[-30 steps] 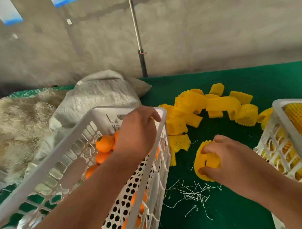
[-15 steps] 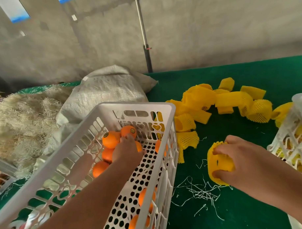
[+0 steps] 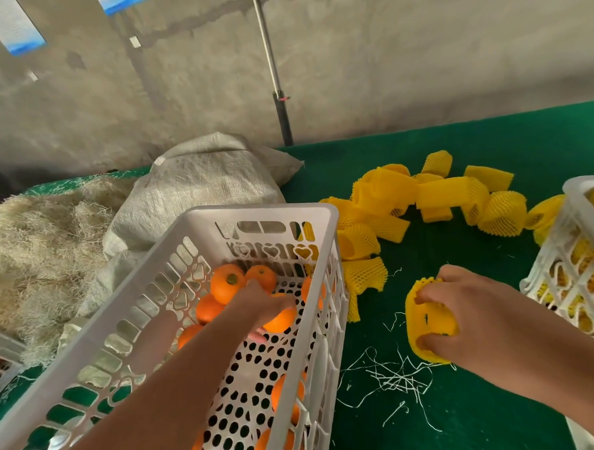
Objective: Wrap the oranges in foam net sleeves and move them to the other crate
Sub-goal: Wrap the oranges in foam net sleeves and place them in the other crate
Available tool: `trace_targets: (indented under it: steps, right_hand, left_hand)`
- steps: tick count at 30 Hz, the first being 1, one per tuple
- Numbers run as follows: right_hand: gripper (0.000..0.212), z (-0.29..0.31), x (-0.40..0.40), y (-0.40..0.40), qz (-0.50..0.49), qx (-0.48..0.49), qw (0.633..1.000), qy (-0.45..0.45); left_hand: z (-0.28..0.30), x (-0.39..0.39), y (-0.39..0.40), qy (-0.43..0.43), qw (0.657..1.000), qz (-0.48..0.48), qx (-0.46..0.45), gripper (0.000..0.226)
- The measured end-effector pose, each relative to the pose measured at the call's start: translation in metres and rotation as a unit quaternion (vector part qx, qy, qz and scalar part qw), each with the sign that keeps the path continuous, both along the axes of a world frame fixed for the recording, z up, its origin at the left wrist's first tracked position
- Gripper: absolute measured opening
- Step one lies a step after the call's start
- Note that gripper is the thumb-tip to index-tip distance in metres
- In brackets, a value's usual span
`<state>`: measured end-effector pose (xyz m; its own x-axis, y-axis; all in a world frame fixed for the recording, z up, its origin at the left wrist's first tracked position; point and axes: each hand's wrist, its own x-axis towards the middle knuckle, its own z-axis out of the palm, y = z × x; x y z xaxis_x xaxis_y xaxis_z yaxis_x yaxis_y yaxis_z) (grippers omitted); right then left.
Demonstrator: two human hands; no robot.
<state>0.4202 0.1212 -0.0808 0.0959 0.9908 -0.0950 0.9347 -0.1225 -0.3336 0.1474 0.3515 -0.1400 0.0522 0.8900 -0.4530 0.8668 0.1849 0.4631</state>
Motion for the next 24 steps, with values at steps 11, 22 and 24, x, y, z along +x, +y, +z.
trace_targets:
  steps: [11,22,24]
  right_hand:
    - [0.058,0.000,0.000,-0.001,-0.001,0.022,1.000,0.021]
    - [0.052,0.006,-0.004,0.000,-0.016,0.039,0.998,0.039]
    - [0.050,0.005,-0.004,0.000,-0.019,0.043,0.997,0.055]
  left_hand:
    - [0.021,0.001,0.007,-0.250,0.953,0.139,-0.097,0.059]
    - [0.101,0.036,-0.035,-0.538,0.807,0.196,0.143,0.046]
    - [0.115,0.042,-0.059,-0.571,0.795,0.091,0.182,0.044]
